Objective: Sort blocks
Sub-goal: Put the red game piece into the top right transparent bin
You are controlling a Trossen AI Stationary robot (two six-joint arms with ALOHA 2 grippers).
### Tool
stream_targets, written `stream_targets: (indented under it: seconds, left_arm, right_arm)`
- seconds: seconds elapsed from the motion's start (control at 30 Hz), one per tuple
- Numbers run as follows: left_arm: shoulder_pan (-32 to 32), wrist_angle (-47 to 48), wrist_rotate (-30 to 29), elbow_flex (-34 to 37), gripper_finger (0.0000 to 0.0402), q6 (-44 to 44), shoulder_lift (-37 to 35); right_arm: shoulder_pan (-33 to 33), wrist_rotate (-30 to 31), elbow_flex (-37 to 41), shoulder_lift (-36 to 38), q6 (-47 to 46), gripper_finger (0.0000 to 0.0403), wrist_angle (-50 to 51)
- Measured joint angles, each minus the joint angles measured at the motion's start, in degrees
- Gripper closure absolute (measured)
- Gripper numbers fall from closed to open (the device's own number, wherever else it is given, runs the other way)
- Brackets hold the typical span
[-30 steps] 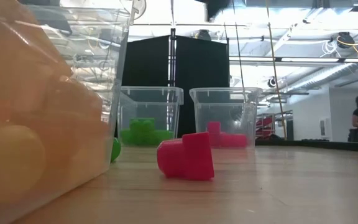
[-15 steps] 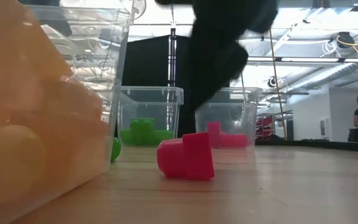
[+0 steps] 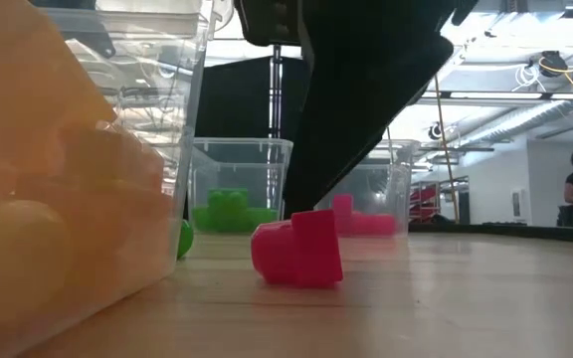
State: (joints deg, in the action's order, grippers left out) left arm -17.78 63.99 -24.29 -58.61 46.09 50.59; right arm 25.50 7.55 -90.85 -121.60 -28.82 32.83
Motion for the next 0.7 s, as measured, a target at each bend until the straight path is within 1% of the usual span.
stream_targets:
  seconds: [0.1, 0.17, 0.33, 0.43, 0.6, 0.7]
  left_arm:
    - [0.0, 0.0, -0.2, 0.0, 0.0401, 0.0, 0.0]
    - [0.0, 0.0, -0.6, 0.0, 0.0401, 0.0, 0.0]
    - [0.0, 0.0, -1.2, 0.0, 0.0401, 0.0, 0.0]
    - [0.0, 0.0, -1.2, 0.0, 0.0401, 0.0, 0.0]
    - [0.0, 0.0, -1.2, 0.0, 0.0401, 0.1, 0.0]
    - [0.0, 0.0, -1.2, 0.0, 0.0401, 0.0, 0.0]
  right_arm:
    - [-0.3, 0.1, 0.0, -0.1, -0.1, 0.0096, 0.1]
    - [-0.7, 1.2, 0.0, -0.1, -0.4, 0.0096, 1.3]
    - [-2.1, 6.2, -0.1, 0.0, -3.1, 0.0096, 11.3]
    - [-2.6, 7.3, -0.1, 0.0, -3.0, 0.0096, 15.5]
    - [-2.6, 6.9, 0.1, 1.6, -0.8, 0.0096, 14.5]
    - [-2.2, 7.0, 0.1, 4.1, 1.4, 0.0096, 14.2]
